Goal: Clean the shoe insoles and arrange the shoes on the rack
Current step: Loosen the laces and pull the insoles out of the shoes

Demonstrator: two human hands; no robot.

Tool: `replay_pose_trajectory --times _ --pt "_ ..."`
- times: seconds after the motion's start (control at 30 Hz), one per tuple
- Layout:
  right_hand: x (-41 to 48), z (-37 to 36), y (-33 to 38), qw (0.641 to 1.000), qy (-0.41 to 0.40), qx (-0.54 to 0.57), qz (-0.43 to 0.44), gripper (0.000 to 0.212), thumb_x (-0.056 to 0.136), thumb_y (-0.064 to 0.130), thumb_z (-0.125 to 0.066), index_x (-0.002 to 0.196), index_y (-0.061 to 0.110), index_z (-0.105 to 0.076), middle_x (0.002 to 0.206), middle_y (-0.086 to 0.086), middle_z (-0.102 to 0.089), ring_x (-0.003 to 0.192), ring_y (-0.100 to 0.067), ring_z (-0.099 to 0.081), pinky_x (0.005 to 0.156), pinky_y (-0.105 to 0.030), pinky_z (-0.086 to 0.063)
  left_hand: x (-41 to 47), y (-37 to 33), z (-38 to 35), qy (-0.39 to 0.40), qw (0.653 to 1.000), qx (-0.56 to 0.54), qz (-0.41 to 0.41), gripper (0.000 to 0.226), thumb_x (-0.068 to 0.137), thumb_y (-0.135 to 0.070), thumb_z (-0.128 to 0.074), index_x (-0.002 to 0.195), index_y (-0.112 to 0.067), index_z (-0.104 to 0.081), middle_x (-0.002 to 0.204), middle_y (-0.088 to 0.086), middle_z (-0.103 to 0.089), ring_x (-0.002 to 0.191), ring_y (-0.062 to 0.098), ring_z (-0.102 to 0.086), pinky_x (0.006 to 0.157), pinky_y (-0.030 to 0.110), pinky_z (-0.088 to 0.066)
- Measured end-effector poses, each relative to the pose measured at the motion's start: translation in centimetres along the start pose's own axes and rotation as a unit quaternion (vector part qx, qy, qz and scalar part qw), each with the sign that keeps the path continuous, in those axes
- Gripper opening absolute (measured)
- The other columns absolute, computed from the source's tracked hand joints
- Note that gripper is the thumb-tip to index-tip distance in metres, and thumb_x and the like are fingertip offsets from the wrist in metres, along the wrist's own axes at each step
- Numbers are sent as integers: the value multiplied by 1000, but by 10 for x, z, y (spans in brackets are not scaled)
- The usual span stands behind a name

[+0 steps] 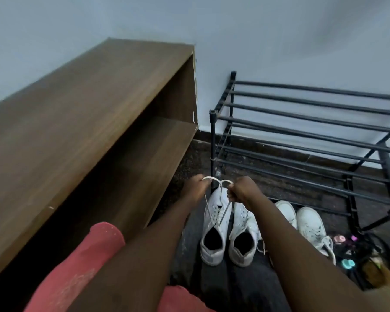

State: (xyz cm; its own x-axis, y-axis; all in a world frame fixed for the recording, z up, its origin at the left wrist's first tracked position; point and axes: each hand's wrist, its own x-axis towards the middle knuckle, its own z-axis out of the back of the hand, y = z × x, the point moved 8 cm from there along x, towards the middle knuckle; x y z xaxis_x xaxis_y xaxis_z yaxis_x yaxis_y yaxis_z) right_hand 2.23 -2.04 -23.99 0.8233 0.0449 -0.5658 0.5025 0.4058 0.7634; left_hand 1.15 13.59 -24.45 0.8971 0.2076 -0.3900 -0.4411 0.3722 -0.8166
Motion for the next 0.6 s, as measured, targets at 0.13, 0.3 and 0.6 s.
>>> replay_pose_trajectory --times 0.13,0.3,0.6 --pt "-30 25 46 993 -59 -89 59 30 86 0 -53 56 5 -52 63 -17 -56 66 -30 -60 67 -40 -53 -14 -37 13 -9 999 -14 -42 34 95 -22 -42 62 -15 -42 61 1 -42 65 20 -41 66 34 -31" --pt "-67 49 93 986 -96 -88 99 30 93 6 -49 63 5 -56 62 -8 -54 56 -18 -53 51 -18 -46 -35 -79 26 -4 996 -5 -85 29 91 -17 -42 63 -19 -50 61 2 -47 58 22 -41 65 35 -33" --pt "-109 84 166 974 -123 62 181 33 90 -9 -39 62 3 -50 68 -19 -55 57 -24 -52 58 -33 -52 -60 -164 56 -39 982 -13 -186 34 101 -28 -36 83 -15 -60 73 -1 -59 70 17 -52 71 29 -41"
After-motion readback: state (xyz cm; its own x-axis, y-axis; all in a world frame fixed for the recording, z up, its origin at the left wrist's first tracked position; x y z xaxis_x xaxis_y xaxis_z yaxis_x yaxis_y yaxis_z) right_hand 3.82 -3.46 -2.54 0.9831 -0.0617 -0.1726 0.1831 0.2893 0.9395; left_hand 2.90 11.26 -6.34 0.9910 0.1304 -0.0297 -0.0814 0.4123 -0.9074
